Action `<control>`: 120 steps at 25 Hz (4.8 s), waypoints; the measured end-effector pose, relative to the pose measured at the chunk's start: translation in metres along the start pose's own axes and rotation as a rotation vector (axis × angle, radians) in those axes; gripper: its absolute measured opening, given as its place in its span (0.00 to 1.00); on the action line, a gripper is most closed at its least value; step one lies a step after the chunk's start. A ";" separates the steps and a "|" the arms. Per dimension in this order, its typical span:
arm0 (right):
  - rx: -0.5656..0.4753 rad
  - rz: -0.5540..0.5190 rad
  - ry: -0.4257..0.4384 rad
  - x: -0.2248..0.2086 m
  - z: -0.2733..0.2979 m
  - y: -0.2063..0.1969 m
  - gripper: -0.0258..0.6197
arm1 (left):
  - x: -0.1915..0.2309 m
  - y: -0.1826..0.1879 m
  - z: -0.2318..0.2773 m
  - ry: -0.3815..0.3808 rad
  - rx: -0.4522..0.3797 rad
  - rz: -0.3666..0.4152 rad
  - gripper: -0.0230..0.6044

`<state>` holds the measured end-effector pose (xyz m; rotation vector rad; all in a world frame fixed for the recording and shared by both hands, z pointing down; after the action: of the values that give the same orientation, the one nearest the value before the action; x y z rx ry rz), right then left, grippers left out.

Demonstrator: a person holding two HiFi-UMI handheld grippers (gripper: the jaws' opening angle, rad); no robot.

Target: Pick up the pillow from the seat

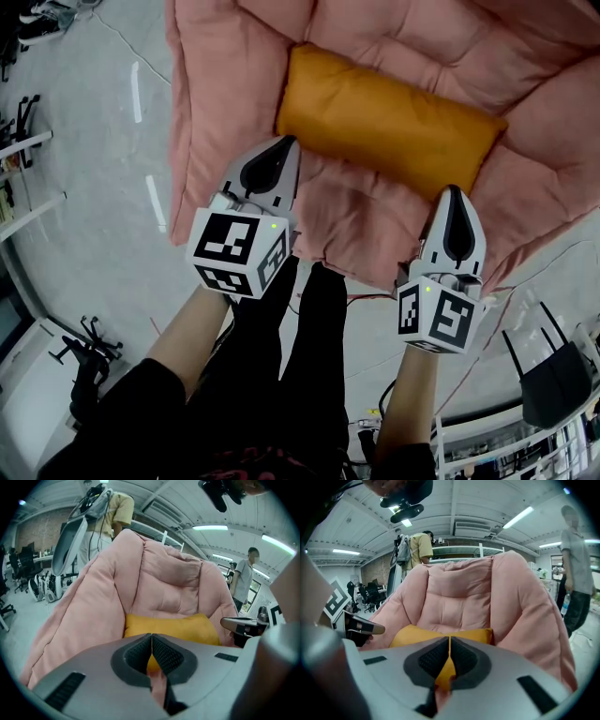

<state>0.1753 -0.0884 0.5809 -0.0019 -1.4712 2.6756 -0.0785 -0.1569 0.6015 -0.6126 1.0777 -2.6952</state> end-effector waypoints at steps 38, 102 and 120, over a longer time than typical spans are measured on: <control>0.291 0.109 0.046 -0.043 0.058 -0.030 0.60 | 0.023 -0.002 0.084 -0.052 0.221 -0.070 0.58; 0.366 0.040 0.022 -0.024 0.060 -0.053 0.43 | 0.011 -0.025 0.085 -0.070 0.237 0.066 0.34; 0.305 0.022 0.012 -0.018 0.041 -0.040 0.42 | 0.006 -0.014 0.062 -0.062 0.183 0.099 0.34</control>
<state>0.1941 -0.1026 0.6362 -0.0139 -1.0516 2.8811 -0.0567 -0.1873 0.6535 -0.5901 0.8122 -2.6317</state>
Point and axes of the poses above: the fingertips, and each gripper's own axes: z forward along the fingers, x to its left, y out of its top, the point moved 9 cm from there along -z, backward along the fingers, and after that the axes turned 6 degrees about -z, right-handed, at the moved point
